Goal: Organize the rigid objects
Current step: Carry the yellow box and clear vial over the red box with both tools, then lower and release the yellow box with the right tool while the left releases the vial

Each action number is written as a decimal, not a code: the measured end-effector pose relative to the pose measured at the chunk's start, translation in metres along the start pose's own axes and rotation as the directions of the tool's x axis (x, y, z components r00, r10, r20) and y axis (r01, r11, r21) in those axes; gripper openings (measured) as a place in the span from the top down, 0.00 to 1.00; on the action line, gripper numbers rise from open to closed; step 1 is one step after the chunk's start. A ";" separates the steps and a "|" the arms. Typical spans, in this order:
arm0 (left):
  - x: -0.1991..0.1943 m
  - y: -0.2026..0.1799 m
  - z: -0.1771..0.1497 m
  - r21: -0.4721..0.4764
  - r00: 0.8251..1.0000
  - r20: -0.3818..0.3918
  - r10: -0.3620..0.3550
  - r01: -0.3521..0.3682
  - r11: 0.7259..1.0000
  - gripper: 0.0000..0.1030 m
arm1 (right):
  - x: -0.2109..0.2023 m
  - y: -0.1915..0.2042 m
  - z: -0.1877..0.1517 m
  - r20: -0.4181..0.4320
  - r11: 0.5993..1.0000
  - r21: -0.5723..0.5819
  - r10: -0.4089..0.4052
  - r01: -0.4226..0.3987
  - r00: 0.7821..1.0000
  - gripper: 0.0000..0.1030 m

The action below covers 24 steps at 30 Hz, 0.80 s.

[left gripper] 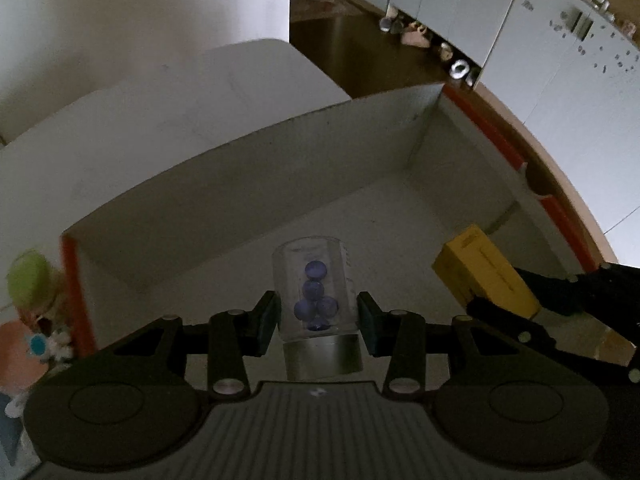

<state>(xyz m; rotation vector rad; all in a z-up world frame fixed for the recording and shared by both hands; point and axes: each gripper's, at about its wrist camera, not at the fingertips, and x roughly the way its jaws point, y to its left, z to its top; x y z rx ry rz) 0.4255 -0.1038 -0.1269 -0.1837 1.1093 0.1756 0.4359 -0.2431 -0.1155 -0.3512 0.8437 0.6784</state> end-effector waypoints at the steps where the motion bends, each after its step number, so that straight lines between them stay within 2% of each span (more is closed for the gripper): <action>1: 0.007 0.000 0.003 -0.007 1.000 -0.011 0.003 -0.003 1.000 0.59 | 0.003 -0.001 0.000 -0.012 1.000 0.000 0.005 -0.005 1.000 0.73; 6: 0.030 -0.001 0.010 -0.027 0.998 -0.056 -0.001 -0.001 1.000 0.59 | 0.018 -0.002 0.001 -0.074 0.999 -0.004 0.034 -0.034 0.997 0.73; 12: 0.050 -0.006 0.015 -0.029 0.995 -0.099 -0.009 0.006 1.000 0.59 | 0.025 0.002 0.002 -0.116 0.999 -0.018 0.025 -0.027 0.993 0.73; 24: 0.060 -0.006 0.024 -0.023 0.993 -0.115 -0.010 0.007 1.000 0.59 | 0.033 0.010 0.003 -0.188 0.999 -0.034 0.012 -0.018 0.982 0.72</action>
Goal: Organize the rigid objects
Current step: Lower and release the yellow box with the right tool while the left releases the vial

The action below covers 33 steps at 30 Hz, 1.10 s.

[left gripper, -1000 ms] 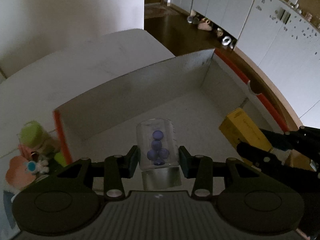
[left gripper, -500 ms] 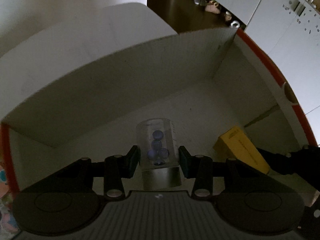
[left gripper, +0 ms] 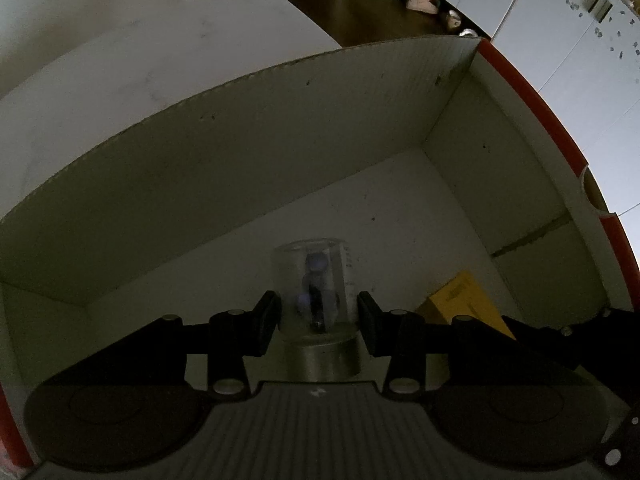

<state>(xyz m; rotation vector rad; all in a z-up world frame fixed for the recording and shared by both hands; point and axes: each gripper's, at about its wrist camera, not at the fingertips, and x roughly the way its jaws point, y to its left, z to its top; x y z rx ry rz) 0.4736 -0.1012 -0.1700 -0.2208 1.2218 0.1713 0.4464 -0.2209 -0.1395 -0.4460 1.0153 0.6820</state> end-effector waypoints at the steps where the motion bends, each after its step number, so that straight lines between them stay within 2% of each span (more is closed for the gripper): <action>1: 0.000 0.000 0.000 0.000 1.000 -0.001 0.001 -0.001 1.000 0.59 | 0.001 0.001 -0.001 -0.007 1.000 -0.001 -0.002 0.002 1.000 0.72; 9: -0.002 -0.008 0.003 -0.005 1.000 -0.003 0.019 -0.019 1.000 0.58 | 0.001 0.002 -0.004 -0.020 1.000 0.012 -0.001 0.001 1.000 0.71; 12: -0.005 -0.011 0.002 0.002 0.999 0.005 0.036 -0.036 0.999 0.51 | -0.002 0.001 -0.006 -0.013 1.000 0.026 0.005 -0.005 1.000 0.70; 16: -0.011 -0.013 -0.001 0.003 0.999 0.016 0.052 -0.052 0.999 0.50 | -0.003 -0.011 0.002 0.002 0.999 0.045 0.011 -0.011 1.000 0.68; 26: -0.046 -0.020 -0.012 0.007 0.993 0.092 0.068 -0.069 0.998 0.50 | -0.029 -0.023 -0.001 0.064 0.996 0.075 0.050 -0.055 0.997 0.53; 33: -0.077 -0.017 -0.030 0.008 0.988 0.152 0.038 -0.039 0.999 0.50 | -0.044 -0.031 -0.007 0.096 0.994 0.083 0.066 -0.074 0.993 0.49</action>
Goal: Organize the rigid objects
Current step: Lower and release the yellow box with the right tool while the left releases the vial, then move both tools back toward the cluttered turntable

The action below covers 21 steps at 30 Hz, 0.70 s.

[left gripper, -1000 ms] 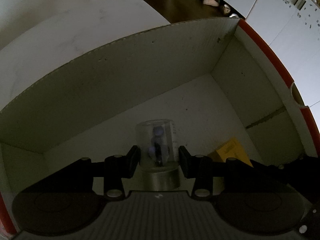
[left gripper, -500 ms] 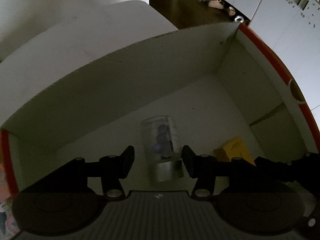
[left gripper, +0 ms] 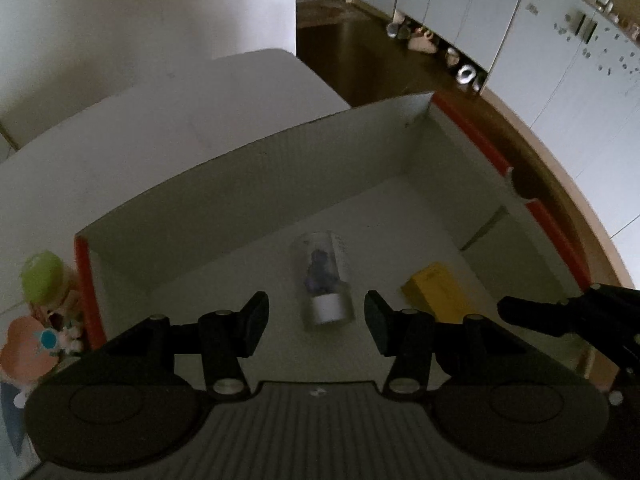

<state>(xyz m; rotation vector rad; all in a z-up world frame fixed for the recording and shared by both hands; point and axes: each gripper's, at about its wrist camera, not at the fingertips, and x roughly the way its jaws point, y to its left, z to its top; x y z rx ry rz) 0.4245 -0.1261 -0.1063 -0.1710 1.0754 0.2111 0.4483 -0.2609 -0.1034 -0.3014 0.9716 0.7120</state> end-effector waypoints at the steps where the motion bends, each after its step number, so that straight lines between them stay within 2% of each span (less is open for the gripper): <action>1: -0.006 0.001 -0.003 0.001 1.000 0.010 -0.005 0.005 1.000 0.50 | -0.003 -0.001 -0.001 0.005 1.000 0.003 0.003 -0.003 1.000 0.49; 5: -0.027 0.004 -0.015 0.011 0.999 0.048 -0.022 0.022 1.000 0.50 | -0.015 -0.001 -0.003 0.033 1.000 0.003 0.014 -0.015 0.999 0.42; 8: -0.044 0.007 -0.026 0.021 0.996 0.086 -0.037 0.035 0.999 0.40 | -0.024 -0.001 -0.005 0.052 1.000 -0.003 0.026 -0.026 0.998 0.38; 17: -0.088 0.025 -0.056 0.001 0.982 0.174 -0.067 0.068 0.998 0.36 | -0.050 0.000 -0.011 0.109 0.998 0.015 0.051 -0.053 0.993 0.26; 21: -0.104 0.037 -0.069 -0.005 0.974 0.214 -0.074 0.076 0.997 0.27 | -0.060 0.004 -0.014 0.137 0.998 0.013 0.058 -0.061 0.989 0.19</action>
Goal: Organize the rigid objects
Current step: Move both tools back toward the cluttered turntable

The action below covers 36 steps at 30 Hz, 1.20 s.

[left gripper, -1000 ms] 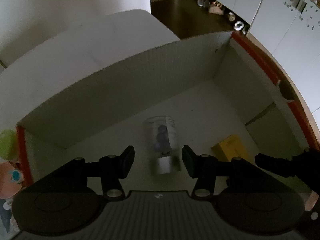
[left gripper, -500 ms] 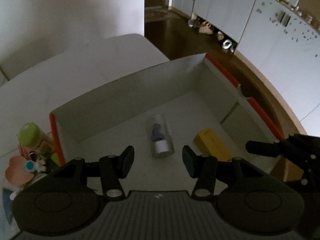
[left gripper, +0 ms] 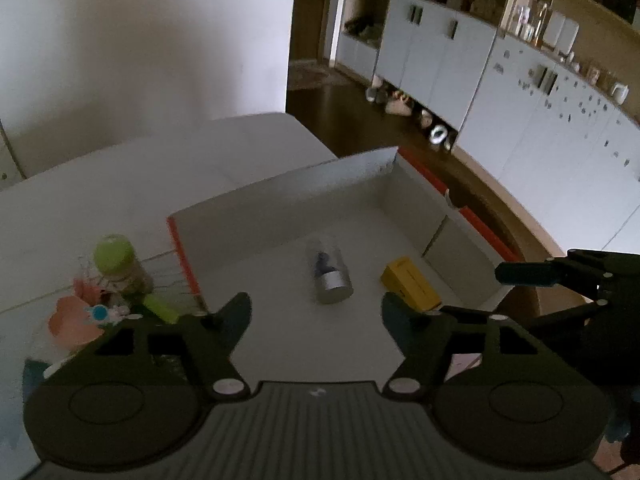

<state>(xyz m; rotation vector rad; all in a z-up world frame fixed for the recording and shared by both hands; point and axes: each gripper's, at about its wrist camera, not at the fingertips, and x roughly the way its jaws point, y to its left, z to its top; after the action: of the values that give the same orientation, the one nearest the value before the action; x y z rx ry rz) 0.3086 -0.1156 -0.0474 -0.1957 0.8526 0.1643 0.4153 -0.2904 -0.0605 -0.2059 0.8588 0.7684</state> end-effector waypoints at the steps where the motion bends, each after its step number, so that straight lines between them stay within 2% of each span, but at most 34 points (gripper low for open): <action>1: -0.005 0.003 -0.002 -0.003 1.000 0.011 -0.002 0.002 1.000 0.27 | -0.002 0.001 -0.001 0.006 1.000 0.002 0.001 -0.001 1.000 0.18; 7: -0.028 0.021 -0.013 0.010 0.999 0.047 -0.016 0.016 1.000 0.25 | -0.013 0.020 -0.006 0.041 1.000 0.029 0.007 -0.008 0.999 0.11; 9: -0.035 0.027 -0.018 0.020 0.998 0.058 -0.024 0.022 1.000 0.20 | -0.018 0.028 -0.009 0.059 0.999 0.032 0.009 -0.011 0.998 0.08; 15: -0.052 0.053 -0.032 0.039 0.996 0.089 -0.012 0.008 0.999 0.20 | -0.030 0.057 -0.019 0.120 0.998 0.044 0.037 -0.042 0.992 0.01; 20: -0.064 0.083 -0.044 0.033 0.994 0.112 -0.014 0.010 0.999 0.20 | -0.034 0.079 -0.025 0.156 0.994 0.081 0.055 -0.068 0.986 0.00; 29: -0.077 0.147 -0.060 0.013 0.993 0.121 -0.013 0.012 1.000 0.20 | -0.026 0.125 -0.035 0.141 0.989 0.106 0.083 -0.099 0.987 0.00; 36: -0.072 0.191 -0.067 0.016 0.993 0.121 0.005 -0.007 1.000 0.20 | -0.014 0.174 -0.037 0.118 0.992 0.029 0.122 -0.126 0.986 0.01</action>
<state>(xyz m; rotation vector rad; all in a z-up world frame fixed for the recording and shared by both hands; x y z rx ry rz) 0.1705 0.0492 -0.0564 -0.1659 0.7339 0.1735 0.2685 -0.1897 -0.0514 -0.0749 0.7798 0.8716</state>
